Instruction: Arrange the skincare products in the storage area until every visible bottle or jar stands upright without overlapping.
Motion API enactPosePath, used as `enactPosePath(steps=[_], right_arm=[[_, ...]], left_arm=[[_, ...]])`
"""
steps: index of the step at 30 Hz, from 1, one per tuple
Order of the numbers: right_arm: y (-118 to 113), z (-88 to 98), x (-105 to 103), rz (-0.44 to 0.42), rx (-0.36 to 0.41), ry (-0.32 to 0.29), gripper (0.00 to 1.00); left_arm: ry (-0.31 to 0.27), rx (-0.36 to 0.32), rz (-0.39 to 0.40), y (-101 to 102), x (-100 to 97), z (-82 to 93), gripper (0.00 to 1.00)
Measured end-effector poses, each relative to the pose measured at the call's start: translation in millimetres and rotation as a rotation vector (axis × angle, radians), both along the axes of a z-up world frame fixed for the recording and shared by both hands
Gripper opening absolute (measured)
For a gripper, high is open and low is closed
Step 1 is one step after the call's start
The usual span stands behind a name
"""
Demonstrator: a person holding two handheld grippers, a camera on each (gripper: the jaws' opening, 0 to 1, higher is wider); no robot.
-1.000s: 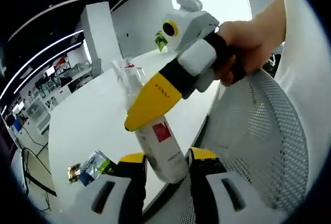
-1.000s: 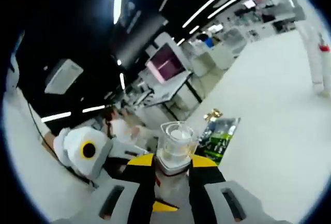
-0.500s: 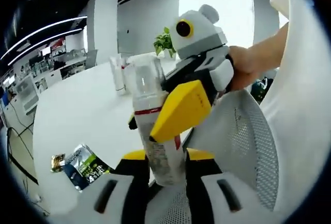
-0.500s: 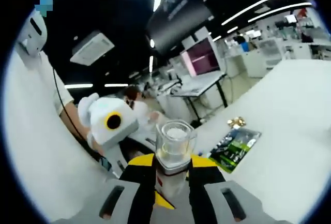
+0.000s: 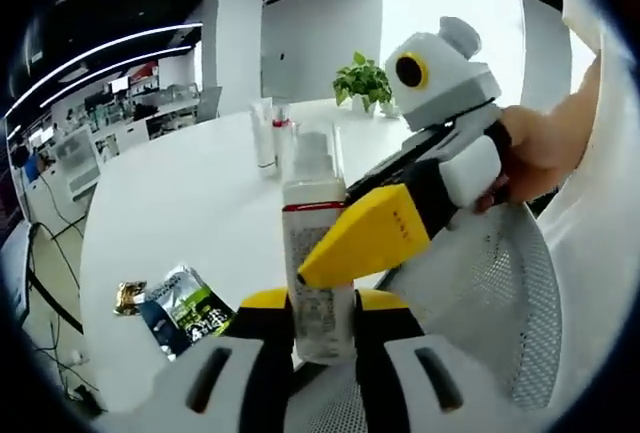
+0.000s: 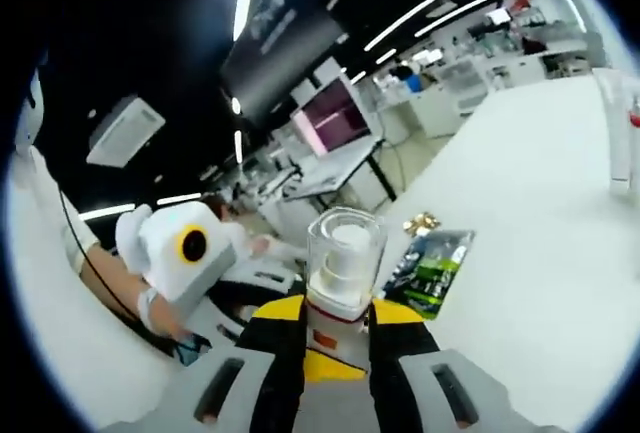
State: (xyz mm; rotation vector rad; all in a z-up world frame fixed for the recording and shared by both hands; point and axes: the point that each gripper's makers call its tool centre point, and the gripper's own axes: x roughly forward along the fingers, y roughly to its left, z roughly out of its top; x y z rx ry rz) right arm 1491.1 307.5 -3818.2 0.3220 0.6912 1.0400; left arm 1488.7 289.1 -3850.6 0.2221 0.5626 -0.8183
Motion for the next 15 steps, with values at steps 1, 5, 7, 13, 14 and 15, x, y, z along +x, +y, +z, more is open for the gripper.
enactPosePath(steps=[1,5,7,13,14,15], right_arm=[[1,-1.7,1,-0.008,-0.005,0.008,0.22],[2,-9.1,4,-0.039,-0.047,0.028,0.20],[3,-9.9,5,-0.032,-0.082,-0.011,0.17],[1,-13.3,7,-0.039,-0.084,-0.007,0.16],[0,-12.7,7,-0.034,-0.083,-0.016,0.16],[0,-12.1,7,-0.030,-0.083,-0.025,0.16]], left_arm=[[-0.001,0.008,0.004,1,0.6,-1.2,0.19],[-0.011,0.055,0.025,5,4.1,-7.8,0.19],[-0.016,0.065,0.031,6,5.1,-9.5,0.19],[-0.065,0.100,0.011,4,8.9,-14.7,0.21],[-0.071,0.102,0.007,4,9.6,-14.6,0.21],[-0.077,0.104,0.003,4,10.3,-14.6,0.22]])
